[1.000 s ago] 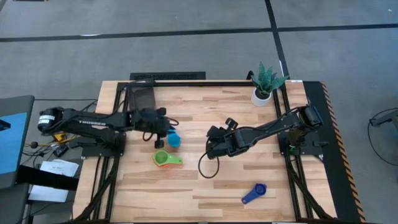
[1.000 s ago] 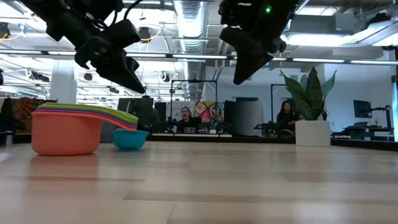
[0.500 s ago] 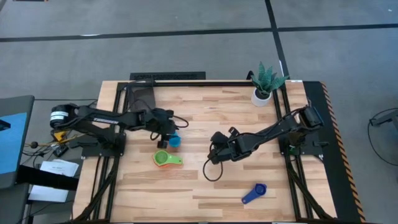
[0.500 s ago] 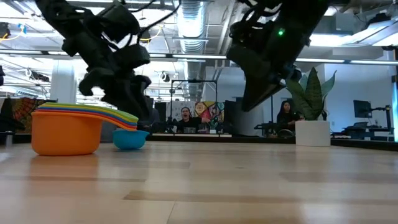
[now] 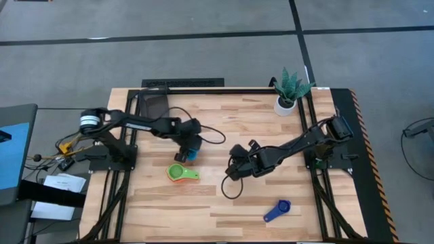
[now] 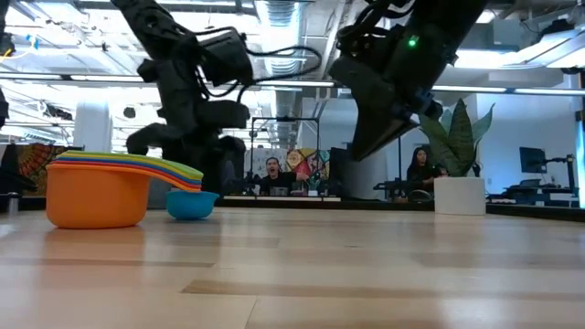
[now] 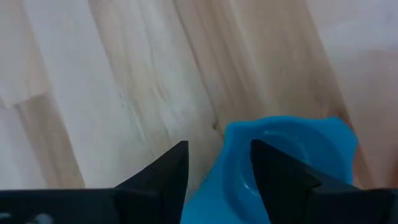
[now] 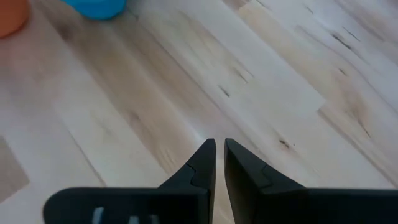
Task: Nest measuring cups in basket
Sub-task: Stack the light blue measuring cup on top of the green measuring cup
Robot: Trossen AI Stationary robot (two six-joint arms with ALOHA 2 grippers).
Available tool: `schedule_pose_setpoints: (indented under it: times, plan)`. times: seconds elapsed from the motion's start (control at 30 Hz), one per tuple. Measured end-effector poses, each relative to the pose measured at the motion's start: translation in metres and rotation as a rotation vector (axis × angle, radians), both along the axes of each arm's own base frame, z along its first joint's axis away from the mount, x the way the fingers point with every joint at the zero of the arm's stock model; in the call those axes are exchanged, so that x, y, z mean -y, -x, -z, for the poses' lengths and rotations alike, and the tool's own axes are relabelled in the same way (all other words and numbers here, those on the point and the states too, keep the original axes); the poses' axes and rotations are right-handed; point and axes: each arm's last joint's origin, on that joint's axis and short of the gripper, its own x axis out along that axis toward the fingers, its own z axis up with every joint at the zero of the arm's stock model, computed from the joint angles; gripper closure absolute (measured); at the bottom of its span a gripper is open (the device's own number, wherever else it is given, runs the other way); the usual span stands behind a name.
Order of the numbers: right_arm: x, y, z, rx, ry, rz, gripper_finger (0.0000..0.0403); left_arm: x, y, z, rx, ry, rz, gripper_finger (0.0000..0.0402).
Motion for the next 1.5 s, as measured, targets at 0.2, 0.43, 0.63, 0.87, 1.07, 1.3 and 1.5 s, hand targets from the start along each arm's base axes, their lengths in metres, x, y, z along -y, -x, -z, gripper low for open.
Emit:
schedule_pose_setpoints:
  times: [0.2, 0.43, 0.63, 0.87, 1.07, 1.3, 1.5]
  plan:
    - [-0.007, 0.002, 0.0, 0.015, -0.013, -0.002, 0.0346, -0.002, -0.006, 0.004, -0.094, -0.006, 0.012, 0.0297]
    - [-0.009, 0.002, -0.001, 0.081, 0.021, 0.073, 0.0346, -0.008, -0.013, -0.016, -0.021, 0.03, -0.093, 0.039]
    - [-0.003, 0.012, 0.017, 0.193, 0.023, 0.226, 0.0346, -0.017, -0.016, -0.051, 0.199, 0.139, -0.325, 0.0394]
    - [-0.01, 0.023, 0.046, 0.384, -0.02, 0.224, 0.0346, -0.015, -0.01, -0.106, 0.542, 0.315, -0.495, 0.0396]
    - [-0.025, 0.02, 0.036, 0.63, 0.094, 0.019, 0.0346, -0.005, 0.001, -0.12, 0.855, 0.549, -0.542, 0.0398]
    - [-0.017, 0.013, 0.014, 0.72, 0.293, -0.047, 0.0332, 0.006, 0.023, -0.099, 1.183, 0.87, -0.603, 0.0396]
    - [-0.008, 0.002, -0.002, 0.684, 0.442, -0.092, 0.0257, 0.015, 0.039, -0.083, 1.327, 0.954, -0.707, 0.0397]
